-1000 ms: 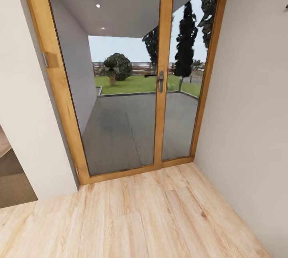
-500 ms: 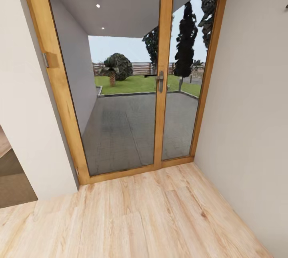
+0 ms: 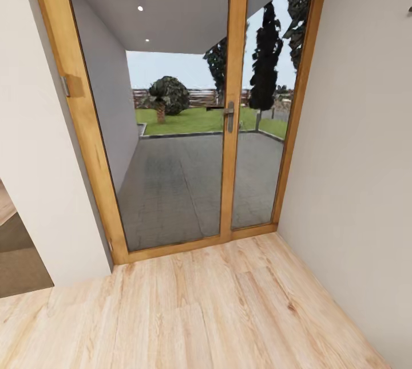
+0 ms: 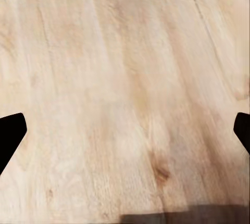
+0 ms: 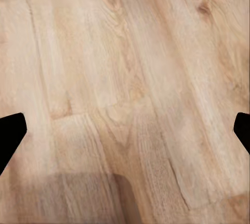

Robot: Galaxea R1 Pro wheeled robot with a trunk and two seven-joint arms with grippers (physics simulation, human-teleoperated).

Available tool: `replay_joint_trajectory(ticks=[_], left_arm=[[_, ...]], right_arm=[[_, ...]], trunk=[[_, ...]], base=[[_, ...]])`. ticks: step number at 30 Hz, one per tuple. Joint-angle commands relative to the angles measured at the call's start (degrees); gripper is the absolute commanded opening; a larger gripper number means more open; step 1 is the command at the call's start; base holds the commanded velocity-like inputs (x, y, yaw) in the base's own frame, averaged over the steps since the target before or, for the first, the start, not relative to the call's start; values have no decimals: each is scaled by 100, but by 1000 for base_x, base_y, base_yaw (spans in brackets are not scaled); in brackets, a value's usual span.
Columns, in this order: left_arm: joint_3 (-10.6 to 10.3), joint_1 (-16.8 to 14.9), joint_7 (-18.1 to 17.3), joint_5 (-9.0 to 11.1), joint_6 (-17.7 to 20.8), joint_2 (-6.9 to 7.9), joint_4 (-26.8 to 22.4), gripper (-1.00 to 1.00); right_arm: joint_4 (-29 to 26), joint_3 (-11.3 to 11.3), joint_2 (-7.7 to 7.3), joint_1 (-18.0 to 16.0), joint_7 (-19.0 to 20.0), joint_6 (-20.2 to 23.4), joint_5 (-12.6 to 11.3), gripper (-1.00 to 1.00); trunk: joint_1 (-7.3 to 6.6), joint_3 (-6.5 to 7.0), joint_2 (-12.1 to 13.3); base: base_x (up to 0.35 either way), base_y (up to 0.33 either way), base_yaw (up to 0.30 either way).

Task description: Pick up the poster from the kitchen countertop and hang it on one of the wall nails in the kitchen.

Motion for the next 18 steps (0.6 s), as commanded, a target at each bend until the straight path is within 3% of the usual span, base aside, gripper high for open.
replay_joint_trajectory(ticks=[1, 7, 11, 18], left_arm=[[20, 2, -2, -4, -18, 55, -51, 100], [27, 2, -7, 9, -70, 121, 139, 100], [23, 2, -15, 5, -135, 126, 189, 100], [14, 2, -15, 2, -137, 126, 246, 100]], right_arm=[[-22, -1, -66, -7, -12, -33, 1, 100], [-35, 2, -119, -10, -15, -42, -1, 100], [-34, 5, -118, 0, -15, -43, -18, 100], [-36, 1, -122, 6, -17, -43, -18, 100]], trunk=[[0, -5, -3], [0, -5, -3], [0, 7, -3], [0, 35, -3]], base=[[0, 0, 0], [0, 0, 0], [-200, 0, -197], [-53, 0, -263]])
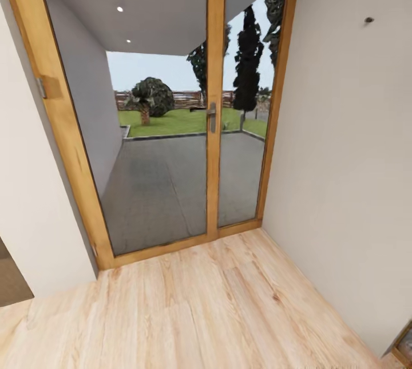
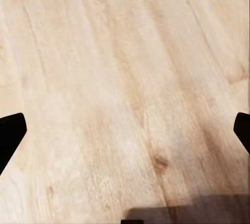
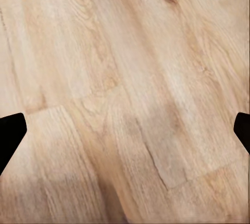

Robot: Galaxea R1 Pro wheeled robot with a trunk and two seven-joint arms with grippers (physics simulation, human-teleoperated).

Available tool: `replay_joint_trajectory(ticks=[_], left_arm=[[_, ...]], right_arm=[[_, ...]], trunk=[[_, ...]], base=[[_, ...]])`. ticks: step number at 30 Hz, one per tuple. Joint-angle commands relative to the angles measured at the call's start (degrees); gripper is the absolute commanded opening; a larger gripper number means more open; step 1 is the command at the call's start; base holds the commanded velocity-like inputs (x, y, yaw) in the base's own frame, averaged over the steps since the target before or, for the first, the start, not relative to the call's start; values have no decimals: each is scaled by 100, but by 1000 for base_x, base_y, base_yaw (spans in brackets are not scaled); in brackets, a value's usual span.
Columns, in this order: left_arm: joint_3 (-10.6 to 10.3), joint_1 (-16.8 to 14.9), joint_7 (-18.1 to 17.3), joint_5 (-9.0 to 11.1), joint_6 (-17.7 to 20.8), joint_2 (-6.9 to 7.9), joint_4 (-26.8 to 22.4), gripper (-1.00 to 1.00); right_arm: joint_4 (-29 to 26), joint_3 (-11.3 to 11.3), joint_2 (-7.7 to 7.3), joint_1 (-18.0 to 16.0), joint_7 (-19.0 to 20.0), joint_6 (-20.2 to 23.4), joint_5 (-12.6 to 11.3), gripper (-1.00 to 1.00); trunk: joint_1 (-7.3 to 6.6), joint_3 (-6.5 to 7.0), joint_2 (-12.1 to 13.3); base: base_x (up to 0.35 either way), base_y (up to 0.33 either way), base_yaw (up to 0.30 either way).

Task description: Pick up the poster from the kitchen countertop and hang it on one of the wall nails in the kitchen.

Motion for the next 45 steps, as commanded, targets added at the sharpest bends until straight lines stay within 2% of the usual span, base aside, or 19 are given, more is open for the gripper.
replay_joint_trajectory(ticks=[1, 7, 19, 45], left_arm=[[3, 3, 0, -2, -9, 0, 18, 100], [-9, 3, 0, -7, -10, -1, 126, 100], [-5, 3, 0, -8, -10, 0, 149, 100], [-4, 3, 0, -8, -10, 0, 156, 100]], right_arm=[[5, -3, 1, -4, -2, -19, -1, 100], [4, -11, 0, -3, -5, -21, -1, 100], [3, -12, 0, -3, -17, -22, -1, 100], [11, -13, 0, -1, -18, -25, -1, 100]], trunk=[[0, 0, -3], [0, 23, -3], [0, 36, -3], [0, 134, -3]], base=[[-17, 0, -278], [-99, 0, -261], [-300, 0, -90], [-331, 0, -281]])
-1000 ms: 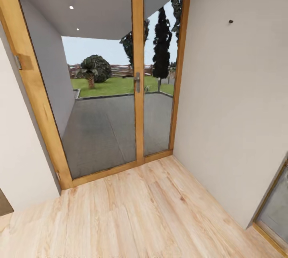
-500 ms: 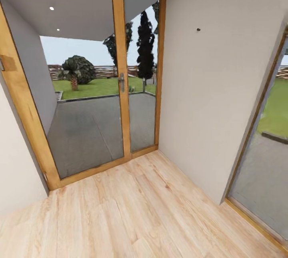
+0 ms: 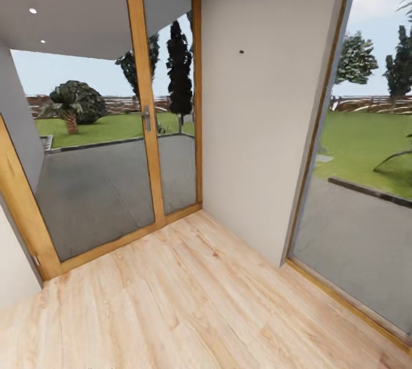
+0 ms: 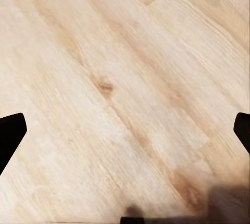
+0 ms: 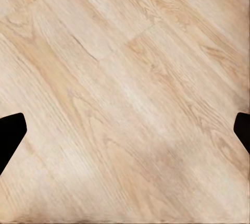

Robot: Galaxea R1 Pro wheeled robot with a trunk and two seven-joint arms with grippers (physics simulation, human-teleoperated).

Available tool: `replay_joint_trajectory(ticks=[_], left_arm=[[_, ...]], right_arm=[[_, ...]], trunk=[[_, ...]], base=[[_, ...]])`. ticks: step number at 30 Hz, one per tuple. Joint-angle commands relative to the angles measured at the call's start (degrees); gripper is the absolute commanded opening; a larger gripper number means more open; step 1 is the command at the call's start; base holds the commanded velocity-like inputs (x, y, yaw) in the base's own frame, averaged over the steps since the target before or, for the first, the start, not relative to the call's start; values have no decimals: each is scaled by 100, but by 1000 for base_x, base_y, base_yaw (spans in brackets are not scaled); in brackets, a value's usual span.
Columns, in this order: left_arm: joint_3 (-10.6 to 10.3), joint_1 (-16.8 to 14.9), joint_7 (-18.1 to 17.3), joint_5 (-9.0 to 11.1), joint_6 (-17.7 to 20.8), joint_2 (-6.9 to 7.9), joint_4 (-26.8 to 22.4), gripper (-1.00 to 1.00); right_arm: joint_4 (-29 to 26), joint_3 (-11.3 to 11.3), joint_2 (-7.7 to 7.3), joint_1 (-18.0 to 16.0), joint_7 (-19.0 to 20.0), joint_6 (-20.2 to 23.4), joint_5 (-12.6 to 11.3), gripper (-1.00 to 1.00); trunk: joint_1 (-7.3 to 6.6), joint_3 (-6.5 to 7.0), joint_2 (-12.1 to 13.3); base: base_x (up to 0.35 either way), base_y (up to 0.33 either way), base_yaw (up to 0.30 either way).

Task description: Pick up the poster from the kitchen countertop and hang it on one of the wall nails in the kitchen.

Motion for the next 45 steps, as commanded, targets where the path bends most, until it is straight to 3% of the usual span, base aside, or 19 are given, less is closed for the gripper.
replay_joint_trajectory(ticks=[1, 8, 19, 45], left_arm=[[4, 3, 0, -3, -9, 0, -7, 100], [-1, 3, 0, -3, -9, -3, -6, 100], [-5, 3, 0, -5, -9, -8, -5, 100], [-14, 3, 1, -12, -1, -26, -5, 100]], right_arm=[[5, -4, 2, -3, -4, -19, -1, 100], [5, -4, 2, -5, -4, -20, -1, 100], [5, -4, 2, 0, -4, -21, -1, 100], [14, -4, 2, -1, -4, -21, -1, 100]], trunk=[[-3, -1, -3], [-3, 27, -3], [-3, 72, -3], [-3, 181, -3]], base=[[-331, 0, -292], [-281, 0, -292], [-55, -19, -292], [-143, -263, -291]])
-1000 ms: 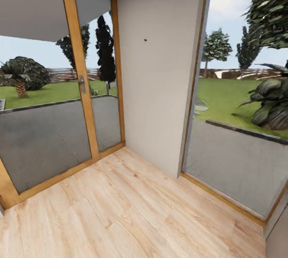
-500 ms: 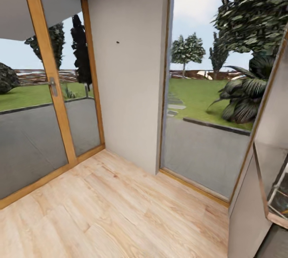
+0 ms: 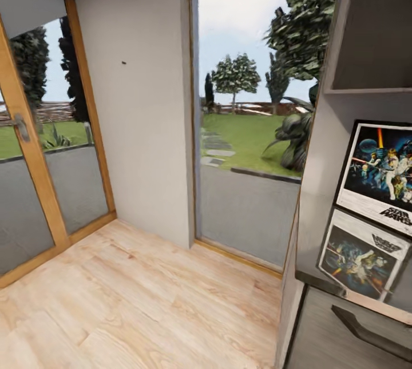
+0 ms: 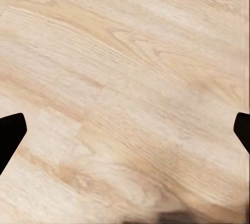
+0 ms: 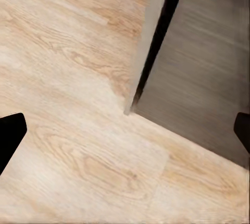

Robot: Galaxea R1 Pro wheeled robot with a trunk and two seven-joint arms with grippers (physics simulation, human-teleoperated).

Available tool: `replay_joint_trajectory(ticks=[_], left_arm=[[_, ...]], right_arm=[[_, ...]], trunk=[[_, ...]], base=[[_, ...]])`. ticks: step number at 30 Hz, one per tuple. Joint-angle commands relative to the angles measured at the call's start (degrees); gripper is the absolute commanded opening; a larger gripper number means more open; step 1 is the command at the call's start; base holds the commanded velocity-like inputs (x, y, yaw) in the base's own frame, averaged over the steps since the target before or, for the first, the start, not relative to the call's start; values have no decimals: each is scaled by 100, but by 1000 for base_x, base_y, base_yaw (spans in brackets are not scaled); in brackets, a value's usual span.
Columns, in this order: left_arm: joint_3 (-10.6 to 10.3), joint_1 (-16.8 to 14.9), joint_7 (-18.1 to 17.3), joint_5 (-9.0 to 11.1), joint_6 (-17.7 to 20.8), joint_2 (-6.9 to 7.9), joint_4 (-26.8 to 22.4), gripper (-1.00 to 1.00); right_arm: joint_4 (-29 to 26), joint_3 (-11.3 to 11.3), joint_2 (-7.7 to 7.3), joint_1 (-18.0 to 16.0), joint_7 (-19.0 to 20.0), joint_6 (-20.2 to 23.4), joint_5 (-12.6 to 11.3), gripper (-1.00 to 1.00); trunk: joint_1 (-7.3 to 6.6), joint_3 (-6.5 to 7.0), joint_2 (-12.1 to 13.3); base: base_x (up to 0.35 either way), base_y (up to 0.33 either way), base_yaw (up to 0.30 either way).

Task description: Pick up the poster from the kitchen countertop and hang it on one of the wall nails in the kitchen.

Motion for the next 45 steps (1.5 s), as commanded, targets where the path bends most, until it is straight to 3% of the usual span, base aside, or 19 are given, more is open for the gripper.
replay_joint_trajectory(ticks=[1, 20, 33, 39, 40, 41, 45], left_arm=[[2, 3, 2, -4, -7, 1, -10, 100], [8, 3, 3, -4, -7, 0, -8, 100], [25, 3, 0, 13, -14, 13, -10, 100], [62, 3, -1, 45, -23, 29, 155, 100], [1000, 3, -84, 48, -24, 38, 253, 100], [1187, 3, -168, 45, -24, 40, 311, 100], [1473, 3, -463, 41, -23, 56, 424, 100]], right_arm=[[7, -2, 1, -6, -4, -20, -1, 100], [25, -2, 1, -5, -4, -20, 5, 100], [216, -2, 7, -2, 11, -18, 0, 100], [189, 53, 234, -9, 29, -21, 11, 100], [-738, 447, 626, -17, 44, -221, 40, 100], [-1007, 706, 654, -18, 43, -223, 40, 100], [-2067, 1534, 694, -17, 33, -31, -10, 100]], trunk=[[-1, 0, -3], [-1, 90, -3], [-1, 102, -3], [-1, 102, -3], [-1, 102, -3], [-1, 102, -3], [-1, 102, -3]], base=[[-116, -290, -287], [-114, -291, -284], [-47, -134, -52], [-1, -4, -1], [0, 0, 0], [0, 0, 0], [0, 0, 0]])
